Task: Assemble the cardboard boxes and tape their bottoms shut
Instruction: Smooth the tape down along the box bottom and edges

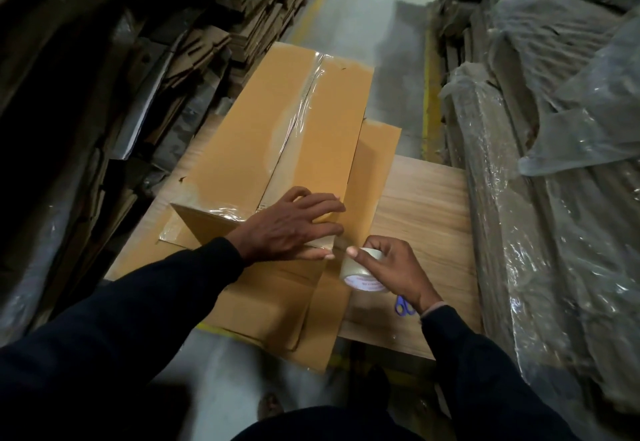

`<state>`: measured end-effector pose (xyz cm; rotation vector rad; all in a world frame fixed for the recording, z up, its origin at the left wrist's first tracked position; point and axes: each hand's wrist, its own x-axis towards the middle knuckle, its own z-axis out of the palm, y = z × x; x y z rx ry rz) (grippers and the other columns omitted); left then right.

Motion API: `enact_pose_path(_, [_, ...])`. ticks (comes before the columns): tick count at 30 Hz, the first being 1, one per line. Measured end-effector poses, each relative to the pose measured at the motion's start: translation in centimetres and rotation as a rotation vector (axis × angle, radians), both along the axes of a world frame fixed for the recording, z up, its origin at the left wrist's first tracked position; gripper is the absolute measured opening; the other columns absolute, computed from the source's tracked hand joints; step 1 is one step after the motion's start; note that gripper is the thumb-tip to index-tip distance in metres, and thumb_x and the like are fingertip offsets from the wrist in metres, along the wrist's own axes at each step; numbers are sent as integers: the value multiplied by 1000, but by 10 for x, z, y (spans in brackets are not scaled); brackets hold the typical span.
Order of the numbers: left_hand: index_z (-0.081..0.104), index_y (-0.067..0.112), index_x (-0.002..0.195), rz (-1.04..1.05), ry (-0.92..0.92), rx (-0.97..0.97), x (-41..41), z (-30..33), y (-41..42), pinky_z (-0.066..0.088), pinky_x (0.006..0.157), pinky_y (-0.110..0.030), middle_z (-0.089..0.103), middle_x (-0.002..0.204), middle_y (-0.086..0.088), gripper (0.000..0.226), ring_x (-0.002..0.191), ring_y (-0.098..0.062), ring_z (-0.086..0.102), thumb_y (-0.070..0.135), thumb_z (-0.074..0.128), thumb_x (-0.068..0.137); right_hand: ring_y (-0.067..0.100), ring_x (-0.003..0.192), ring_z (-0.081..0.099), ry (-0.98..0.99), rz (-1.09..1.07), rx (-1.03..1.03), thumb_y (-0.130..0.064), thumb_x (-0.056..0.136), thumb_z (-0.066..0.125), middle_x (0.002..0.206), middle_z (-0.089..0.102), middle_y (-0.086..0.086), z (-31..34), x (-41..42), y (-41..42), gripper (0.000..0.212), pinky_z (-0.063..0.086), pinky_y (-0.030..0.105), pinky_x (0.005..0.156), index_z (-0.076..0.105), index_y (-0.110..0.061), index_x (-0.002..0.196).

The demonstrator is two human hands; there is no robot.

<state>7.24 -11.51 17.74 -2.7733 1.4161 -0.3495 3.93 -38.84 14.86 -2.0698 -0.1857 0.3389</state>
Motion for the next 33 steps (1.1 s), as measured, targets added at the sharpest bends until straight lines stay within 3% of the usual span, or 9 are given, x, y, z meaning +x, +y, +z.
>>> enact_pose_path(4, [56,29,136,5,18,-5,0,-2,0,34,112,-47,45,159,-7,48,151,-27,38,63,38,107,10,59,51,5,-6,-55,-67,77,82,60,55,0,0,4,3,62,42,32,59,56,-14,62])
enact_pose_path(10, [55,29,138,4,33,-20,2,-3,-2,39,113,-48,45,160,-10,49,151,-29,39,61,33,108,11,58,53,-62,-43,-214,-91,68,70,65,63,11,-5,10,3,81,52,42,60,61,-11,65])
enact_pose_path(15, [43,31,154,60,101,-23,-4,-4,-1,29,123,-46,33,169,-6,58,160,-25,24,63,38,106,8,59,47,-29,-20,-40,-85,74,68,59,50,-3,7,6,-2,76,40,32,60,57,-11,63])
enact_pose_path(18, [34,25,163,206,62,-102,-24,-3,-11,23,127,-43,28,172,-7,73,161,-25,20,61,49,101,12,66,60,145,-25,161,-67,96,61,71,68,6,12,6,-8,62,46,30,68,68,-10,73])
enact_pose_path(22, [66,9,128,555,-49,-649,-89,-11,-45,47,99,-40,63,130,-13,64,120,-31,58,60,74,90,14,85,63,259,-97,269,-42,92,57,92,71,-2,7,12,-14,29,46,31,78,73,-20,83])
enact_pose_path(25, [62,24,100,866,382,-1187,-138,-20,-102,47,73,-25,63,99,2,35,88,-16,61,47,85,86,15,79,55,249,-55,257,-32,88,51,83,63,-2,8,10,-20,25,39,33,73,65,-12,80])
enact_pose_path(28, [62,31,116,1071,766,-1570,-143,-38,-148,52,75,-14,61,124,5,46,96,-3,67,47,87,81,13,81,54,208,-6,269,-27,88,53,85,62,2,12,9,-28,28,39,28,72,64,-1,86])
enact_pose_path(30, [60,32,132,1043,919,-1826,-133,-43,-165,56,79,-21,62,137,3,64,105,-4,71,49,90,78,10,78,55,200,-2,307,-21,90,56,85,64,3,13,10,-35,27,41,19,68,64,5,90])
enact_pose_path(33, [65,31,132,978,1007,-2033,-119,-40,-185,61,83,-34,74,126,2,55,108,-19,75,36,90,83,8,78,57,231,7,321,-5,101,55,88,67,5,11,10,-44,19,45,15,69,65,9,96])
